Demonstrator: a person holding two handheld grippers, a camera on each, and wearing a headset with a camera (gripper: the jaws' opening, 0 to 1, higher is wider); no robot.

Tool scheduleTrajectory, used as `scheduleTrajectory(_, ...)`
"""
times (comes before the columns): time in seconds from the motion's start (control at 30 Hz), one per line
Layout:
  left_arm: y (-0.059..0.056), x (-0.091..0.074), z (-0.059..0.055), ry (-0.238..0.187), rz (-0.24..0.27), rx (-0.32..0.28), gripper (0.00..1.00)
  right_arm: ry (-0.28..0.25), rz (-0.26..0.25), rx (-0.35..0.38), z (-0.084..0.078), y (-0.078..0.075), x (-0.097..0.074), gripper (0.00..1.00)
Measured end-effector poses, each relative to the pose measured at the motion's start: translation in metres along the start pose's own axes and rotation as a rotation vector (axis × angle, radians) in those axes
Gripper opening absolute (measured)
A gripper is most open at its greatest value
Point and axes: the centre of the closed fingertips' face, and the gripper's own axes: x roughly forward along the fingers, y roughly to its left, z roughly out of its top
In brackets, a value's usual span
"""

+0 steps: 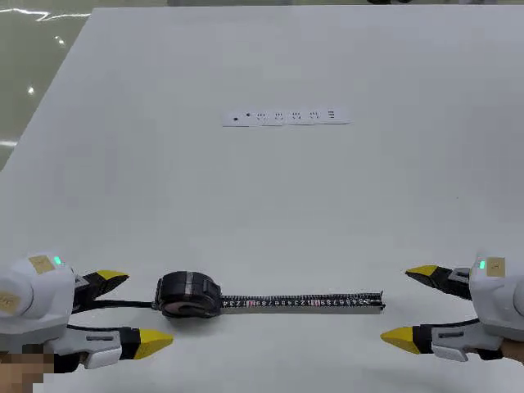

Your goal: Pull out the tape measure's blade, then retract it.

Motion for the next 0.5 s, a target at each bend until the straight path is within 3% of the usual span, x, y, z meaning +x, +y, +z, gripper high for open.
scheduleTrajectory(0.5,-0.003,-0.018,0.007,-0.064,0.041,-0.05,0.8,-0.012,-0.055,0.042,0.003,0.004,-0.016,0.72)
